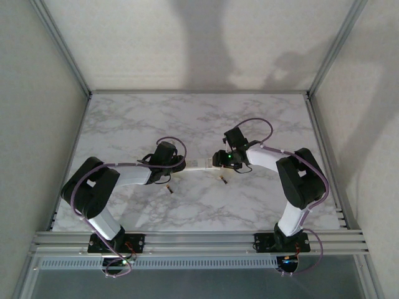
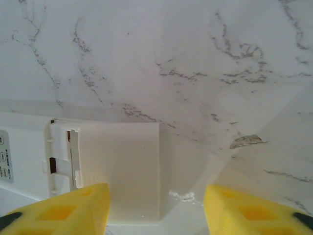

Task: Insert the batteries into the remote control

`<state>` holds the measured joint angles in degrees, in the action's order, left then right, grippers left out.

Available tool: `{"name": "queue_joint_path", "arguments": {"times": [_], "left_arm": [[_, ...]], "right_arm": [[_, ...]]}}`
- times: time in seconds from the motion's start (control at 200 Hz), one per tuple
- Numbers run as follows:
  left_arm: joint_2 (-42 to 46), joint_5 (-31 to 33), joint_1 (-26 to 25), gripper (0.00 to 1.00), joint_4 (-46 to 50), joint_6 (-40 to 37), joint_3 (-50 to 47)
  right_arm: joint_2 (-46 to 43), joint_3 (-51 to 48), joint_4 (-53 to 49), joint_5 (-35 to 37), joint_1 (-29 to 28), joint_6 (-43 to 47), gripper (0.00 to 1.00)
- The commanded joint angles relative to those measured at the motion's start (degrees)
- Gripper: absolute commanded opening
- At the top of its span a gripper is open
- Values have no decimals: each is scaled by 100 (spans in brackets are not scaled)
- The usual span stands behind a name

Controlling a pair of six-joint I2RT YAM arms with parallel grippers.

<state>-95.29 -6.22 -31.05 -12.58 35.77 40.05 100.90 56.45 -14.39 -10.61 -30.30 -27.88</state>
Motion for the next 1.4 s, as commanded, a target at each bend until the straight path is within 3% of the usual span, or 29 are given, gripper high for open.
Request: {"name": "queue_joint_path", "arguments": {"times": [0.0,0.145,0.496,0.861,0.996,1.182,1.397], "left_arm": [[130,164,-21,35,273,-44,82],[169,174,-22,36,276,-51,82],[234,191,-24,37,317,-73,82],[244,204,-17,38,361,-104,126],[269,207,-21,38,392,-110,151],[370,239,-19,40,482,-132,213],[670,408,-16,52,651,-140,242]], "right_arm": [[-99,97,-166,-37,-54,4,57],[34,322,-358,69,-196,148,64],[529,771,-953,884,-392,319,63],[19,313,-995,1592,-279,120,61],[-99,188,-988,1609,-151,79,61],[-338,77,-674,912,-149,319,62],[-610,145,-616,578,-215,362,63]]}}
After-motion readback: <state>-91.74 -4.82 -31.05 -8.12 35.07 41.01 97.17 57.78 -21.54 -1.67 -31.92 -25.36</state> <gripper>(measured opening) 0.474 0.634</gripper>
